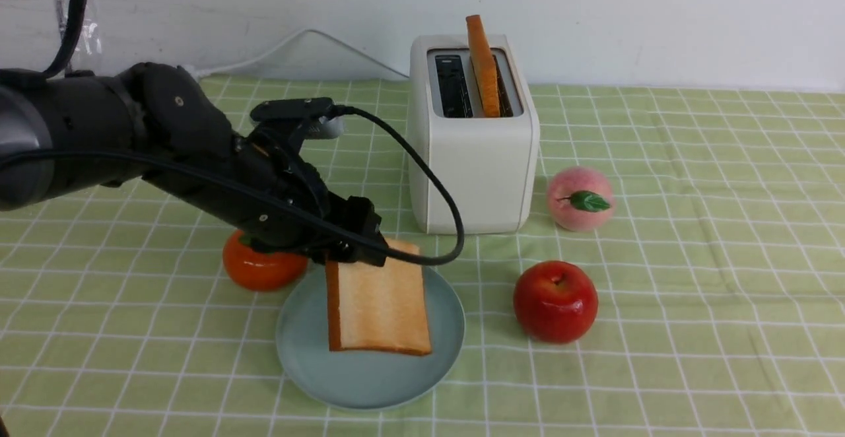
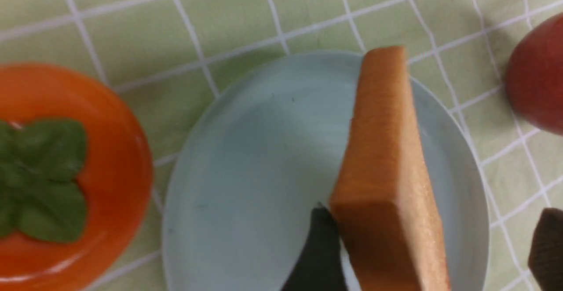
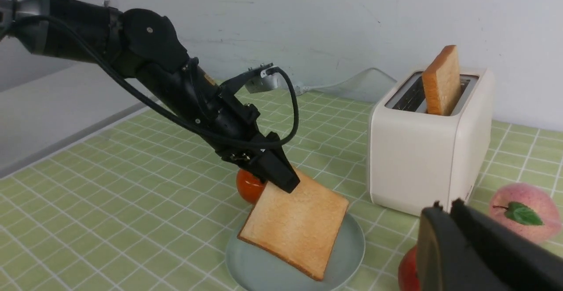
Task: Take toasted bread from bread machine on green coffee tablecloth place on plate.
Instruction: 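Place the slice of bread on the plate with the left gripper, then grasp the toast slice in the toaster and pull it up out of the slot with the right gripper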
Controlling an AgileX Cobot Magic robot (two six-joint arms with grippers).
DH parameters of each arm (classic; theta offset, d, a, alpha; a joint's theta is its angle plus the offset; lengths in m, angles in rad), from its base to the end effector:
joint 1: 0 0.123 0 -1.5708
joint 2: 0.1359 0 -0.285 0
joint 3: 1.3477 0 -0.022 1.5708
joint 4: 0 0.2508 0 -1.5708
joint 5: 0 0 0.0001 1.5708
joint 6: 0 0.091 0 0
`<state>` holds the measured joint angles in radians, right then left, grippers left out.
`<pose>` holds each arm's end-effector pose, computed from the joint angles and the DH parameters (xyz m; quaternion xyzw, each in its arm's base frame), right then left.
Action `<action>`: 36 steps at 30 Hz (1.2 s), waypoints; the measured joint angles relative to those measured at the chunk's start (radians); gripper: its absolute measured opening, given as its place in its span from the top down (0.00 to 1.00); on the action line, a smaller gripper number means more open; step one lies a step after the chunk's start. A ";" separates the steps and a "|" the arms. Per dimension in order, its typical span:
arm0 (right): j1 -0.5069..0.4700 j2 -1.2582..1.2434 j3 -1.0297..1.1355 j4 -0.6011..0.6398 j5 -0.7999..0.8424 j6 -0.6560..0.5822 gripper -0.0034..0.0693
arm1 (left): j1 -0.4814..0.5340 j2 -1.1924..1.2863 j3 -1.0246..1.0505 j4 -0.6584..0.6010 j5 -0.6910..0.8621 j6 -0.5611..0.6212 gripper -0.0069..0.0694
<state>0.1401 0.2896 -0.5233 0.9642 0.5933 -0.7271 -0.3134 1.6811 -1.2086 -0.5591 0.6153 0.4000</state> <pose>0.0458 0.0487 0.3368 -0.1609 0.7033 0.2651 0.6397 0.3359 -0.1382 0.2563 0.1614 0.9242 -0.2043 0.2794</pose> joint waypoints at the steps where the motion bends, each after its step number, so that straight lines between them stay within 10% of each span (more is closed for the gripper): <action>1: 0.000 0.000 0.000 0.000 0.000 0.000 0.91 | 0.000 -0.008 0.000 0.006 -0.004 0.000 0.12; 13: 0.000 0.017 -0.001 -0.012 0.000 0.000 0.91 | 0.000 -0.341 0.000 0.129 -0.015 -0.050 0.33; 19: 0.000 0.204 -0.093 -0.068 0.098 0.000 0.91 | 0.000 -0.571 0.022 0.174 0.097 -0.142 0.91; 36: 0.074 0.900 -0.518 -0.064 0.143 0.002 0.91 | 0.000 -1.412 0.843 0.117 -0.269 -0.156 0.93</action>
<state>0.2140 1.1900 -1.0415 0.9005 0.7363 -0.7252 -0.3134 0.2692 -0.3656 -0.4417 0.3467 0.2435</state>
